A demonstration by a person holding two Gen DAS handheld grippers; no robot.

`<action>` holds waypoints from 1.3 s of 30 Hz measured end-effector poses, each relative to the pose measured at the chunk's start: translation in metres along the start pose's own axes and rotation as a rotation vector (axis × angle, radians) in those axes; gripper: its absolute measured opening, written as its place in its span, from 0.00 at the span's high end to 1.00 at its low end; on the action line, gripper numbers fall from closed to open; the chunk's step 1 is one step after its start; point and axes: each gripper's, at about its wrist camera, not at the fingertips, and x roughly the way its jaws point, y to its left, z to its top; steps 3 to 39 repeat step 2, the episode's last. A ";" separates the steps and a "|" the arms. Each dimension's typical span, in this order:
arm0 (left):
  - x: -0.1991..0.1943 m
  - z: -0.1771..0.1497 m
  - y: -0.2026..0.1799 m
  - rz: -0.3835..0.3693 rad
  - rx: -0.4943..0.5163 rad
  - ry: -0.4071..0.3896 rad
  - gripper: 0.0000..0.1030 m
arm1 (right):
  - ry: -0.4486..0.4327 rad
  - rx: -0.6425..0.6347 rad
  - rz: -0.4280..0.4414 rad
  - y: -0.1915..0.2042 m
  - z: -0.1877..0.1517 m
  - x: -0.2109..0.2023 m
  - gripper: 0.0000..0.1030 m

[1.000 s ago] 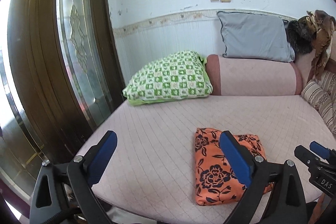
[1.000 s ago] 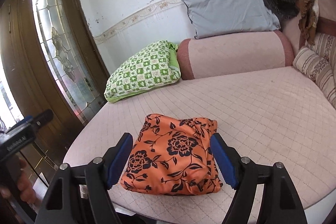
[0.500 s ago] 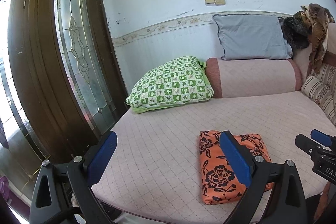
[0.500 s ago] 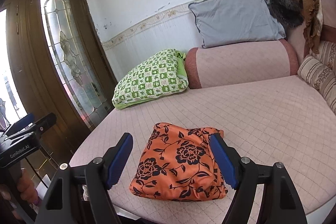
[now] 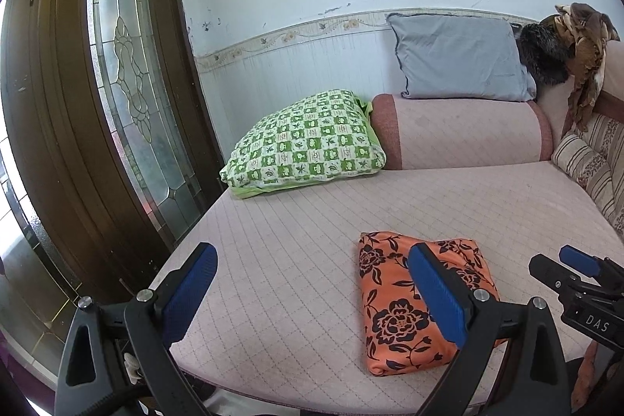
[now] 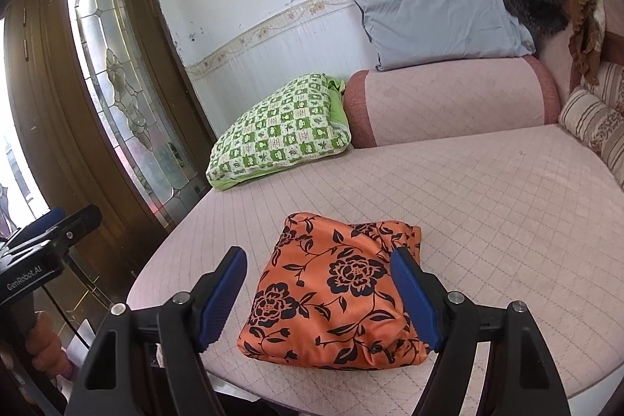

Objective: Fold small clothes

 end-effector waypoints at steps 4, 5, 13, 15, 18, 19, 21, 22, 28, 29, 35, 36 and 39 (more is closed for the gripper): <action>0.008 0.000 -0.001 -0.014 -0.006 0.006 0.05 | 0.009 0.008 0.000 -0.004 0.000 0.005 0.24; 0.008 0.000 -0.001 -0.014 -0.006 0.006 0.05 | 0.009 0.008 0.000 -0.004 0.000 0.005 0.24; 0.008 0.000 -0.001 -0.014 -0.006 0.006 0.05 | 0.009 0.008 0.000 -0.004 0.000 0.005 0.24; 0.008 0.000 -0.001 -0.014 -0.006 0.006 0.05 | 0.009 0.008 0.000 -0.004 0.000 0.005 0.24; 0.008 0.000 -0.001 -0.014 -0.006 0.006 0.05 | 0.009 0.008 0.000 -0.004 0.000 0.005 0.24; 0.008 0.000 -0.001 -0.014 -0.006 0.006 0.05 | 0.009 0.008 0.000 -0.004 0.000 0.005 0.24; 0.008 0.000 -0.001 -0.014 -0.006 0.006 0.05 | 0.009 0.008 0.000 -0.004 0.000 0.005 0.24; 0.008 0.000 -0.001 -0.014 -0.006 0.006 0.05 | 0.009 0.008 0.000 -0.004 0.000 0.005 0.24; 0.008 0.000 -0.001 -0.014 -0.006 0.006 0.05 | 0.009 0.008 0.000 -0.004 0.000 0.005 0.24; 0.008 0.000 -0.001 -0.014 -0.006 0.006 0.05 | 0.009 0.008 0.000 -0.004 0.000 0.005 0.24; 0.008 0.000 -0.001 -0.014 -0.006 0.006 0.05 | 0.009 0.008 0.000 -0.004 0.000 0.005 0.24; 0.008 0.000 -0.001 -0.014 -0.006 0.006 0.05 | 0.009 0.008 0.000 -0.004 0.000 0.005 0.24; 0.008 0.000 -0.001 -0.014 -0.006 0.006 0.05 | 0.009 0.008 0.000 -0.004 0.000 0.005 0.24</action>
